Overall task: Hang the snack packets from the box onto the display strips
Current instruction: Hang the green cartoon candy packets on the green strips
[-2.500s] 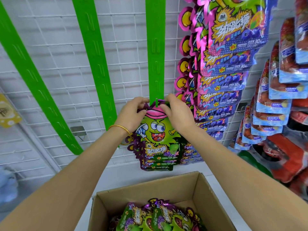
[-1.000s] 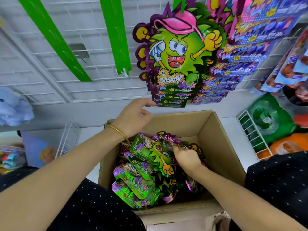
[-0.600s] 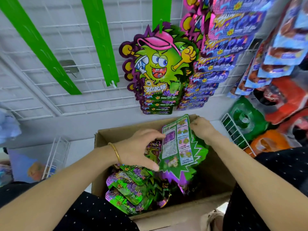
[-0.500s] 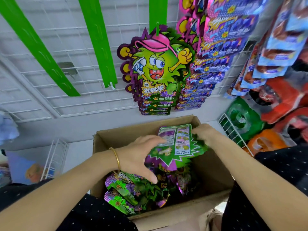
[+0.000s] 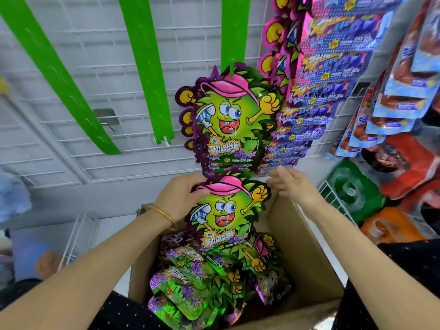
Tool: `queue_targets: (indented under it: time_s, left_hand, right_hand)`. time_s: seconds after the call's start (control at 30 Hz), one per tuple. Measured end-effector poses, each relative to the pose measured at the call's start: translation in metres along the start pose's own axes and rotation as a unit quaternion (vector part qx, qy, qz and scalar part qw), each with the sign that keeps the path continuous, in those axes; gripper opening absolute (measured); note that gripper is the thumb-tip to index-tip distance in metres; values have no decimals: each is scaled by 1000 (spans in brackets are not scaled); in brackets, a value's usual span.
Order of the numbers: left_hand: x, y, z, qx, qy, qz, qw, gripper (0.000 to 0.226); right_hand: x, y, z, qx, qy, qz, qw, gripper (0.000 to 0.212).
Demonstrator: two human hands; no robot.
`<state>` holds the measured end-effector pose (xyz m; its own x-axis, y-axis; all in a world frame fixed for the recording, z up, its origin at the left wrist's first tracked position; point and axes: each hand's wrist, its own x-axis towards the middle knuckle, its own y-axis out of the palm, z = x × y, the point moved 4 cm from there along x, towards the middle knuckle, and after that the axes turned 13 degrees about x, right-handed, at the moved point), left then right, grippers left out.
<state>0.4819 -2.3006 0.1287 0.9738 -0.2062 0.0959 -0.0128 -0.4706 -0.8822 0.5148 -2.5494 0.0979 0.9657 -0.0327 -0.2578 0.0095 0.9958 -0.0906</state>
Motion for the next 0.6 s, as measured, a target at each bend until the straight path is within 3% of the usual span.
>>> queue_targets:
  time_s: [0.07,0.13,0.2,0.33,0.47,0.6]
  left_hand:
    - [4,-2,0,-1,9,12,1000,6]
    - [7,-5,-3,-3,14,14,1000,3]
    - [10,-12,-7,-12,12,9,1000,3]
    - [27,-43,-23,-48,18,33,998,10]
    - [77,-104,-55,-123,2,-123,985,40]
    - [128,-141,-89,-135,-3,-241,961,41]
  right_hand:
    - [-9,18,35,-27,-110,85,990,23]
    - [-17,40,55,-108,-166,160,967,19]
    - [-17,54,67,-168,-207,180,947,13]
    - [-10,55,90,-160,-236,166,944,14]
    - [-5,45,119,-139,-269,141,943,16]
    - [-3,44,156,-163,-330,102,924,19]
